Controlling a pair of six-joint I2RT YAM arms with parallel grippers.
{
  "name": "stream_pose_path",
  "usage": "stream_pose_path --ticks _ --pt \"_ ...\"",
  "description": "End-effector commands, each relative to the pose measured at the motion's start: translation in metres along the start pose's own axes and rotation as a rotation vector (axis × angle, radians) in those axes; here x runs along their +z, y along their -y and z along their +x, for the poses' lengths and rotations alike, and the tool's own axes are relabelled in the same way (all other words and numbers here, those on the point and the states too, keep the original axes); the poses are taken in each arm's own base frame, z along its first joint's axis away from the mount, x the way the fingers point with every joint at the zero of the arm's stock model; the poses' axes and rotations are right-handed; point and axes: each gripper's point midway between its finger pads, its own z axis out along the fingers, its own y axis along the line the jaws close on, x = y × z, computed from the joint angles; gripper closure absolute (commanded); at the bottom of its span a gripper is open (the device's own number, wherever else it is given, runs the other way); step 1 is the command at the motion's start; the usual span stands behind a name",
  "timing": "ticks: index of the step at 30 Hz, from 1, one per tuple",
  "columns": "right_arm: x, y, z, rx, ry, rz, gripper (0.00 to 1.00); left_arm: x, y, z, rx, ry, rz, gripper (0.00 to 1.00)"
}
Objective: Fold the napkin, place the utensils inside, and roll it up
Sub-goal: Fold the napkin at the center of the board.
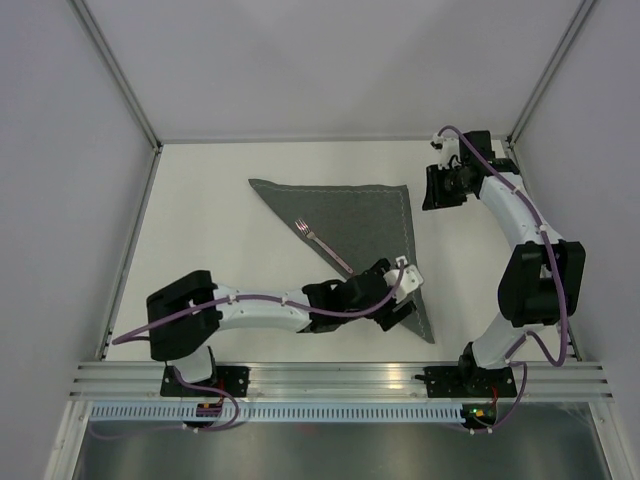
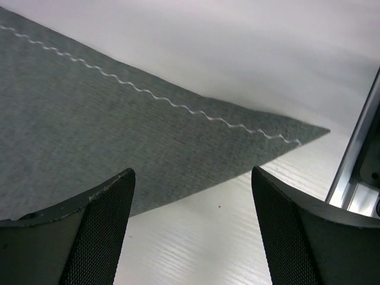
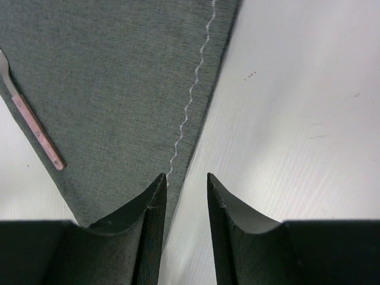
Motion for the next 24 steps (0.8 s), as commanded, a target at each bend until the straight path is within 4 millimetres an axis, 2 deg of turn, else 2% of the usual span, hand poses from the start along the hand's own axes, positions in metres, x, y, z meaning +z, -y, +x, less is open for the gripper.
stream_pose_path --ticks 1,4,5,6,8,9,15,24 --pt "-0.014 0.006 -0.024 0.028 0.081 0.004 0.61 0.011 0.03 -0.024 0.075 0.083 0.092 0.16" --pt "-0.013 0.011 -0.024 0.041 0.083 0.011 0.61 0.017 0.052 -0.017 0.114 0.066 0.142 0.16" --pt "-0.012 0.011 -0.024 0.04 0.081 0.01 0.61 0.022 0.057 -0.008 0.134 0.046 0.148 0.16" --pt "-0.014 0.024 -0.024 0.065 0.089 0.028 0.6 0.022 0.068 -0.007 0.149 0.051 0.162 0.16" --pt "-0.015 0.025 -0.024 0.069 0.09 0.03 0.6 0.028 0.076 0.001 0.175 0.042 0.165 0.16" --pt "-0.014 0.025 -0.025 0.071 0.093 0.03 0.61 0.029 0.084 -0.001 0.182 0.054 0.172 0.16" --pt "-0.014 0.027 -0.024 0.074 0.094 0.037 0.61 0.04 0.099 0.013 0.215 0.06 0.165 0.16" --pt "-0.011 0.027 -0.021 0.076 0.086 0.028 0.61 0.056 0.108 0.012 0.249 0.108 0.124 0.18"
